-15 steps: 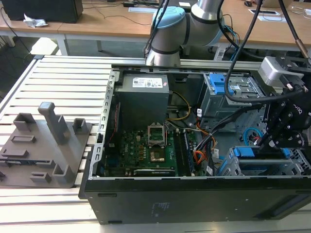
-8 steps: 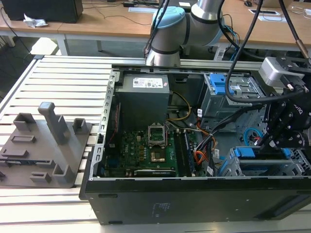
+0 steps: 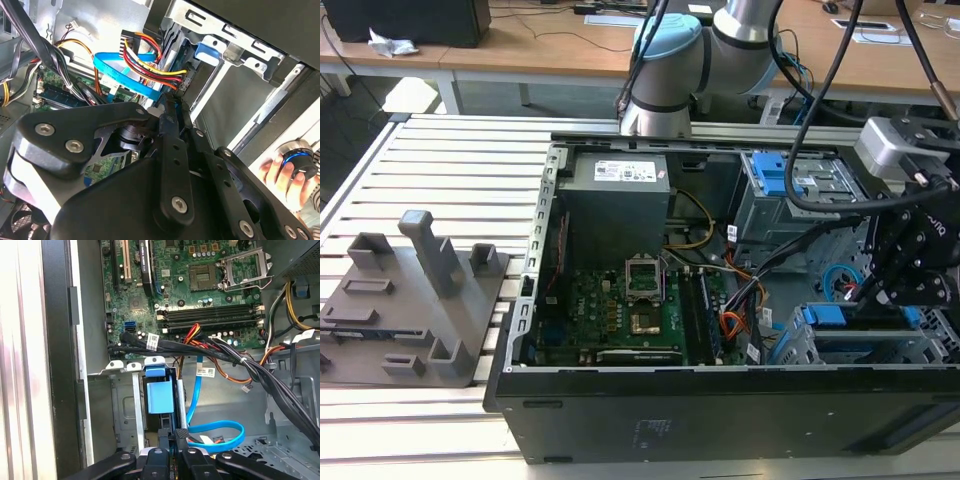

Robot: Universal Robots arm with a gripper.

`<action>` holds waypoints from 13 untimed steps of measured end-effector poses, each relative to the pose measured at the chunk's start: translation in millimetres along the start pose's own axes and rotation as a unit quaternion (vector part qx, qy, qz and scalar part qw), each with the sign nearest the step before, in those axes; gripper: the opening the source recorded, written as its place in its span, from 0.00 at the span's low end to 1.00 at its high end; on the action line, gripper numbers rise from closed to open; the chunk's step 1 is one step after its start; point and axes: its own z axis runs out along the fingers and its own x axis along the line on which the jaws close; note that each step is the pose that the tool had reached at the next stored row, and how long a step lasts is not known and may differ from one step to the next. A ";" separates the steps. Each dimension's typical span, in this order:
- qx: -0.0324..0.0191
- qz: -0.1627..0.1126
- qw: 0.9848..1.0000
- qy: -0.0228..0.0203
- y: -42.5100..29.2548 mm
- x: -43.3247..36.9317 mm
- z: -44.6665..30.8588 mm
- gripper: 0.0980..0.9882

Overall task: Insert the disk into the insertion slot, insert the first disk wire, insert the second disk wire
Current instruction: 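Insert the second disk wire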

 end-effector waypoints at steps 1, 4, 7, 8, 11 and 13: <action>0.000 0.000 1.000 0.000 0.1 -0.4 -0.1 0.07; 0.000 -0.001 1.000 0.000 0.4 -3.3 -0.3 0.07; 0.000 -0.002 1.000 0.000 0.7 -6.3 -1.2 0.07; 0.000 -0.003 1.000 0.000 0.9 -6.7 -2.2 0.07; 0.000 -0.003 1.000 0.001 1.2 -6.9 -6.9 0.07; 0.001 -0.004 1.000 0.007 1.3 -6.8 -7.8 0.07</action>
